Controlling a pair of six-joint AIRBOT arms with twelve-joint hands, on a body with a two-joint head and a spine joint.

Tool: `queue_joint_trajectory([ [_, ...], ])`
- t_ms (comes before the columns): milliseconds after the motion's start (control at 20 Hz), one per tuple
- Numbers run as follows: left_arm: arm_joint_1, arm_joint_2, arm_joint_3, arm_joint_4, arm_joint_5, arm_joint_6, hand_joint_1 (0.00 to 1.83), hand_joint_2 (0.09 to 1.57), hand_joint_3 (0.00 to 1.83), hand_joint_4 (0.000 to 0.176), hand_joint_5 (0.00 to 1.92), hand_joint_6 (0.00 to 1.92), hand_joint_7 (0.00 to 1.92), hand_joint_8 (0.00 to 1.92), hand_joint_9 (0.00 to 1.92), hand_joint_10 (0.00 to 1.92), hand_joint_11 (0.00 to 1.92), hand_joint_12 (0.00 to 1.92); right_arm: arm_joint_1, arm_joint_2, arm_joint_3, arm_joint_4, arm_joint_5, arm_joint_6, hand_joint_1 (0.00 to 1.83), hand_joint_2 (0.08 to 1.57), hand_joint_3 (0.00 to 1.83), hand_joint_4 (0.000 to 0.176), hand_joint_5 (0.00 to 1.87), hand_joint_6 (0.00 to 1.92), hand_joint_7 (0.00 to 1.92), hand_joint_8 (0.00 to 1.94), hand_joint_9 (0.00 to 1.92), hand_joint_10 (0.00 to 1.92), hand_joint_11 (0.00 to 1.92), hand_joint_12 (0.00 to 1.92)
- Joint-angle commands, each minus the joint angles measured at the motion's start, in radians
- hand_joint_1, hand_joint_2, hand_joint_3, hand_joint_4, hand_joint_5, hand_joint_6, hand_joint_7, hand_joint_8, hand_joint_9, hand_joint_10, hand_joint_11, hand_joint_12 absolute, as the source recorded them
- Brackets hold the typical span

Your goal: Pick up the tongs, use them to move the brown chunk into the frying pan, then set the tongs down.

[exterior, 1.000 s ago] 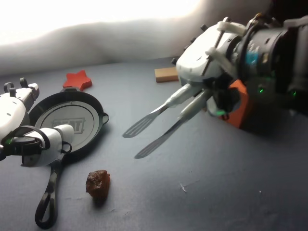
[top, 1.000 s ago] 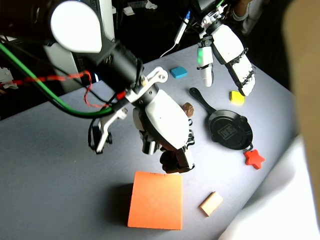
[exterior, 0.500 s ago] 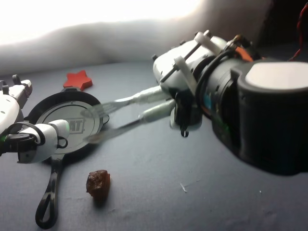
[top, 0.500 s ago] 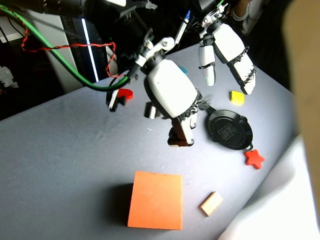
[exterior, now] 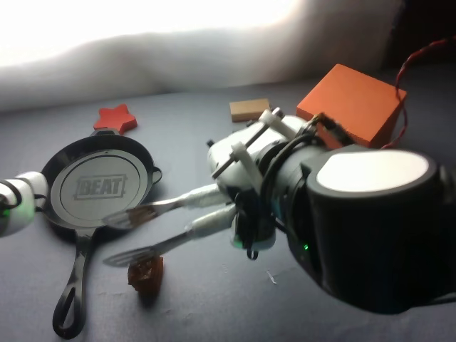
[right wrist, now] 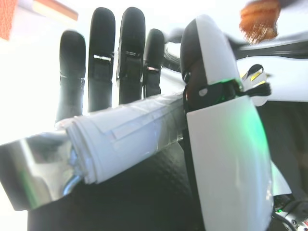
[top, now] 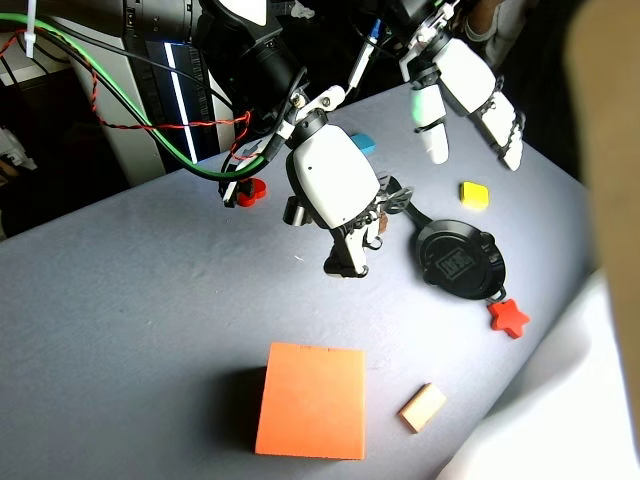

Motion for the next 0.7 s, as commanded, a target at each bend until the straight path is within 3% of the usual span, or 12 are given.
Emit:
queue_joint_trajectory([
  [0,-0.006,0.002,-0.005,0.067,-0.120,-0.003,0.15,1.34,0.00,0.026,0.03,0.00,0.07,0.00,0.07,0.00,0.00,0.28,0.003,-0.006,0.008,-0.083,0.001,0.006,1.07,1.16,0.00,0.000,0.72,0.43,1.01,0.00,0.74,0.58,0.33,1.50],
  [100,-0.008,0.002,-0.014,0.043,-0.156,-0.008,0.15,1.34,0.00,0.024,0.03,0.00,0.07,0.00,0.07,0.00,0.00,0.24,-0.004,-0.023,0.027,-0.083,0.003,0.009,1.07,1.16,0.00,0.000,0.72,0.44,1.02,0.00,0.75,0.59,0.34,1.50],
  [150,-0.008,0.002,-0.019,0.036,-0.171,-0.008,0.15,1.34,0.00,0.015,0.03,0.00,0.07,0.00,0.07,0.00,0.00,0.26,-0.011,-0.030,0.035,-0.087,0.005,0.006,1.06,1.16,0.00,0.000,0.71,0.43,1.01,0.00,0.75,0.59,0.34,1.49],
  [500,-0.006,-0.002,-0.025,0.026,-0.228,0.007,0.17,1.34,0.00,0.014,0.03,0.00,0.08,0.00,0.07,0.00,0.00,0.33,-0.060,-0.029,0.043,-0.105,0.015,-0.013,1.05,1.16,0.00,0.000,0.71,0.42,1.01,0.00,0.75,0.58,0.34,1.48],
  [650,-0.005,-0.005,-0.027,0.027,-0.237,0.008,0.19,1.34,0.00,0.014,0.03,0.01,0.06,0.00,0.05,0.00,0.00,0.26,-0.075,-0.020,0.043,-0.106,0.021,-0.018,1.04,1.15,0.00,0.000,0.73,0.34,1.00,0.00,0.75,0.54,0.32,1.47],
])
